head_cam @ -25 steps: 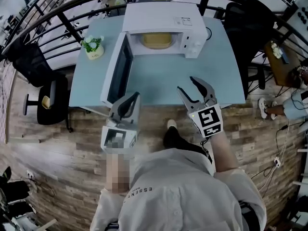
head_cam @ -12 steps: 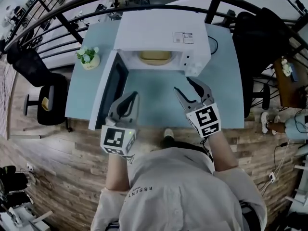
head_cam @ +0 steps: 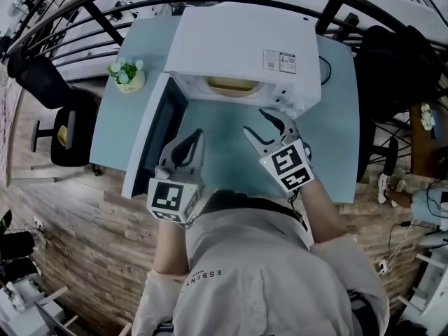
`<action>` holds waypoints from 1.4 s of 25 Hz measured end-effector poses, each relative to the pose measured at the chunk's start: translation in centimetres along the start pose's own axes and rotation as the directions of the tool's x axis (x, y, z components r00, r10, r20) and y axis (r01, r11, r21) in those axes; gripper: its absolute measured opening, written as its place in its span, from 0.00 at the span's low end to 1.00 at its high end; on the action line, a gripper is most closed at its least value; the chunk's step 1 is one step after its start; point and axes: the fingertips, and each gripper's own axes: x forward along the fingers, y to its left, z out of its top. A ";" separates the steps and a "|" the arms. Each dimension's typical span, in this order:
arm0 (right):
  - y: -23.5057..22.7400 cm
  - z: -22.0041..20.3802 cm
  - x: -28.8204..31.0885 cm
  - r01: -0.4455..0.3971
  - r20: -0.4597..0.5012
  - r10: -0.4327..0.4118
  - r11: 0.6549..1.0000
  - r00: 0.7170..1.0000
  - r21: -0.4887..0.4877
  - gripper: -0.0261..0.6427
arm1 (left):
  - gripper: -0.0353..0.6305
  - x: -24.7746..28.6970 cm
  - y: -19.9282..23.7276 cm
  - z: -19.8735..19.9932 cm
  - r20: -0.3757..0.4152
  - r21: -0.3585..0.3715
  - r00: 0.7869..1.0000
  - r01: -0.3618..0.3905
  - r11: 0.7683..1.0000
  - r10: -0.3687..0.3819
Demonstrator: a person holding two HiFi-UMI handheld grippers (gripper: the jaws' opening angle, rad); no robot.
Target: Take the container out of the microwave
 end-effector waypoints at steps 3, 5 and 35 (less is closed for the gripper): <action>-0.2 -0.1 2.3 -0.023 -0.059 0.019 0.998 0.998 -0.055 0.36 | 0.06 0.4 1.1 -0.6 -0.012 -0.016 1.000 -0.004 1.000 0.004; -0.3 -0.2 4.0 -0.041 -0.098 0.033 0.996 0.995 -0.074 0.36 | 0.06 0.7 1.8 -0.8 -0.016 -0.027 1.000 -0.007 1.000 0.006; -3.8 -7.7 20.1 -0.261 -0.528 0.022 0.886 0.849 -0.383 0.22 | 0.06 1.5 6.1 -3.3 -0.064 -0.035 0.996 0.065 0.997 -0.067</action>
